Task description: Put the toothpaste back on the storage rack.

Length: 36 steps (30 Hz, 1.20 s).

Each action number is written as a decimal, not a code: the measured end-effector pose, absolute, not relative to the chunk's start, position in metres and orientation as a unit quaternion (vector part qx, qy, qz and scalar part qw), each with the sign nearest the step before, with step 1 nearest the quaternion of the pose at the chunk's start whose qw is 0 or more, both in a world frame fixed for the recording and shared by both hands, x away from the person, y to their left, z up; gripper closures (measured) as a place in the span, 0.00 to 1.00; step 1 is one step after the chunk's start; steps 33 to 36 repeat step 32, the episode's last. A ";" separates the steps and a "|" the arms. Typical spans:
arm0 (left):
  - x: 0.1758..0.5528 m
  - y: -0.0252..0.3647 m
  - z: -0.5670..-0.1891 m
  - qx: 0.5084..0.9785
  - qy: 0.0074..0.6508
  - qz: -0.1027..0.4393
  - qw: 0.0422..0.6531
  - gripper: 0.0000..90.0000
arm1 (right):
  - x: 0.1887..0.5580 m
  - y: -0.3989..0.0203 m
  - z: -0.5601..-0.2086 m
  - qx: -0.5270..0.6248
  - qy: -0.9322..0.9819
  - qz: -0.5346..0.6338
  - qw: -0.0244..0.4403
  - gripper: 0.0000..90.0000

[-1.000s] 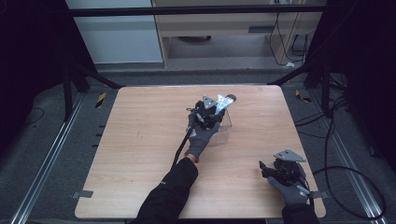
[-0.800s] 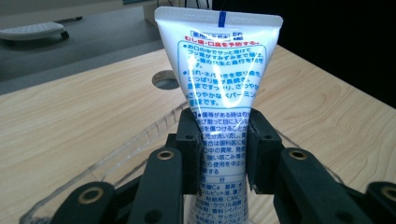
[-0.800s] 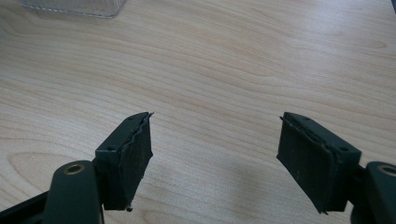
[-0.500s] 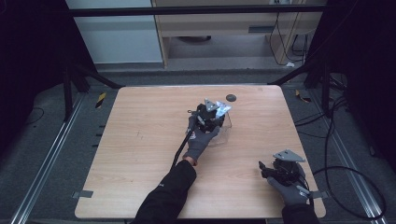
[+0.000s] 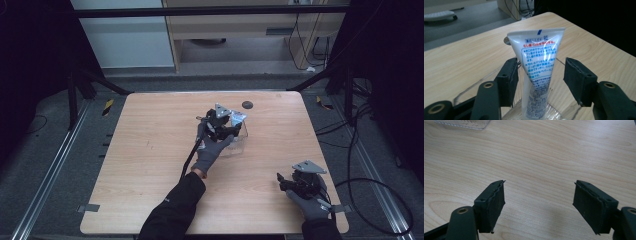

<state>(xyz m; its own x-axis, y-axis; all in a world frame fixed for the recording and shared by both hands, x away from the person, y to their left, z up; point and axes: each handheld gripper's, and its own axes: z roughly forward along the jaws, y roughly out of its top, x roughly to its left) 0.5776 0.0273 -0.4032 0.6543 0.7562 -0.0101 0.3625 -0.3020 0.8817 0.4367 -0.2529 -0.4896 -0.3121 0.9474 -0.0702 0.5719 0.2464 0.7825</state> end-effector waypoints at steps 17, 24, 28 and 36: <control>0.504 0.123 -0.390 0.803 0.325 0.218 0.450 0.38 | 0.435 -0.253 -0.489 0.520 0.732 0.332 0.289 0.26; 0.482 0.172 -0.419 0.806 0.359 0.213 0.421 0.37 | 0.435 -0.254 -0.489 0.524 0.730 0.331 0.287 0.26; 0.476 0.191 -0.431 0.802 0.382 0.207 0.409 0.36 | 0.435 -0.254 -0.490 0.524 0.730 0.330 0.288 0.25; 0.468 0.212 -0.440 0.797 0.402 0.212 0.398 0.36 | 0.434 -0.254 -0.489 0.523 0.730 0.331 0.291 0.25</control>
